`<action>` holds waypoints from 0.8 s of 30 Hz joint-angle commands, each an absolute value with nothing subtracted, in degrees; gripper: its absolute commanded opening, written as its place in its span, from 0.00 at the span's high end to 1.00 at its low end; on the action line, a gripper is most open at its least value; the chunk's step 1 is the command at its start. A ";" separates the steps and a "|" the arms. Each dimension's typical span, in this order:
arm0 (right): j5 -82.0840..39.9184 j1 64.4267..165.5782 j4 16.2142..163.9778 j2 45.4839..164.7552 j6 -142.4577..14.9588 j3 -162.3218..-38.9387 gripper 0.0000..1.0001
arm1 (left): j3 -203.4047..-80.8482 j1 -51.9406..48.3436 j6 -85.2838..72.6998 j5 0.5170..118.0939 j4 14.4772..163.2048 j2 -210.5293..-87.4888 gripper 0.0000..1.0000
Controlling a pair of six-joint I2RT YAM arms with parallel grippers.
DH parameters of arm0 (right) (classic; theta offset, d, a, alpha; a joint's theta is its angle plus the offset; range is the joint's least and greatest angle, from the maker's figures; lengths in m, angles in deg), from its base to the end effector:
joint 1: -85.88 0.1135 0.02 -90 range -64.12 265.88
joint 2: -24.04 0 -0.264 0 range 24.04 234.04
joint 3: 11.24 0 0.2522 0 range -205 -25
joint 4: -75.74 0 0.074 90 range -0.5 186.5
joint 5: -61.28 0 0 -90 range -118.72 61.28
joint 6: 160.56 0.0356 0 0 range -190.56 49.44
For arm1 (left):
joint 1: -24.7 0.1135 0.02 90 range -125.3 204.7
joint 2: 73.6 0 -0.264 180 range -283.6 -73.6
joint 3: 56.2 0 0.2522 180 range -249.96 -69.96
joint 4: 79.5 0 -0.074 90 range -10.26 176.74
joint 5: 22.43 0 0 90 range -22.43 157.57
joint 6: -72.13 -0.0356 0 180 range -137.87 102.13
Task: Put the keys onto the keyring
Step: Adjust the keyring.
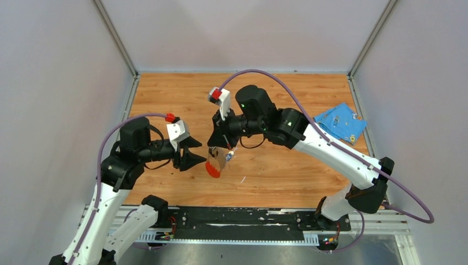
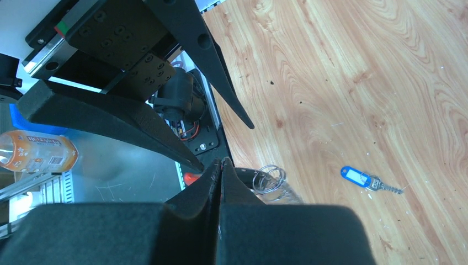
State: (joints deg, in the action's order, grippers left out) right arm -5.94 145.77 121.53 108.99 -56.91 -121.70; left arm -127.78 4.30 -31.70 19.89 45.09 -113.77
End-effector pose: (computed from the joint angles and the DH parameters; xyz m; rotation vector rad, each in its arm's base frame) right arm 0.1509 0.2877 0.4481 -1.0861 1.7999 1.2040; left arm 0.1061 -0.0675 0.3754 1.0650 1.6321 -0.8961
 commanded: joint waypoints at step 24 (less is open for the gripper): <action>-15.28 150.61 124.71 109.74 -60.37 -127.03 1.00 | -123.88 3.09 -26.41 16.57 45.91 -115.93 0.26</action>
